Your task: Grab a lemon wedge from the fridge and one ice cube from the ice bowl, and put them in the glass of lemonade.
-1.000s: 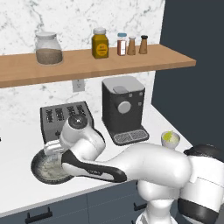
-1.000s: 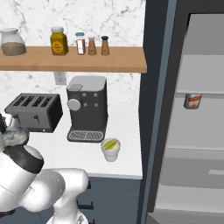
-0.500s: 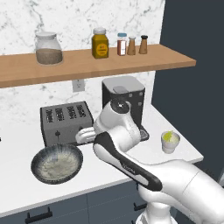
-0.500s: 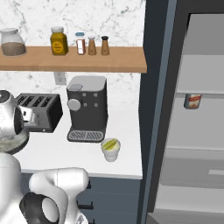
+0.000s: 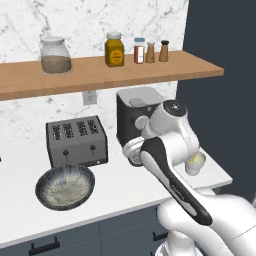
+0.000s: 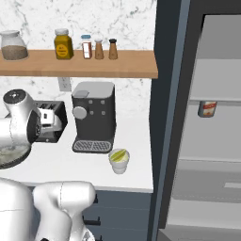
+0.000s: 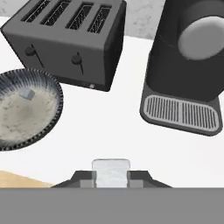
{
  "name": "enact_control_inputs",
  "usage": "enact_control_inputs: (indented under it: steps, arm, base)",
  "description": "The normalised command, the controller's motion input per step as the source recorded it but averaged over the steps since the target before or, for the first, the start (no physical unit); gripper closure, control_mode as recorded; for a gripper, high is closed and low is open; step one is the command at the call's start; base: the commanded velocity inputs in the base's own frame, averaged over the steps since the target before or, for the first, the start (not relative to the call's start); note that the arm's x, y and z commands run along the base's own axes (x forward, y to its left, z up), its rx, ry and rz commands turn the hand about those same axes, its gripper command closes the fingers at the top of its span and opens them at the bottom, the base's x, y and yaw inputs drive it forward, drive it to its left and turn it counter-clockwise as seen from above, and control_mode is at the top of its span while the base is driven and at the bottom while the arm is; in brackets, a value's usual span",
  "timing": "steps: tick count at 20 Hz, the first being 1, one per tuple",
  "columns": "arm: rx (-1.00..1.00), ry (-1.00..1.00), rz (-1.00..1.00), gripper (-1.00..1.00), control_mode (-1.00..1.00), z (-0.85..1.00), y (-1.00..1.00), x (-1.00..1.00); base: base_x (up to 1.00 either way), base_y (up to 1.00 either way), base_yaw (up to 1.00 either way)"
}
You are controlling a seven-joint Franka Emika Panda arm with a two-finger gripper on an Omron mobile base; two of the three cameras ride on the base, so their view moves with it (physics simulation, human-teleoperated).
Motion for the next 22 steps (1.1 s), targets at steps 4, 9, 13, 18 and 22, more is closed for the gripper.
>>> enact_control_inputs:
  steps: [4, 9, 13, 18, 22]
  arm:
    - [-0.07, -0.01, -0.03, 1.00, -1.00, 0.00, -1.00, -0.29]
    - [-0.04, -0.02, -0.16, 1.00, -1.00, 0.01, -1.00, -0.12]
    - [-0.04, 0.00, -0.24, 1.00, -1.00, 0.11, -1.00, 0.05]
    - [-0.01, 0.03, -0.30, 1.00, -1.00, 0.19, -1.00, 0.22]
    - [0.02, 0.11, -0.31, 1.00, -1.00, 0.09, -0.80, 0.16]
  base:
    - [0.00, 0.00, 0.00]
    - [0.00, 0.00, 0.00]
    - [0.00, 0.00, 0.00]
    - [0.00, 0.00, 0.00]
    - [0.00, 0.00, 0.00]
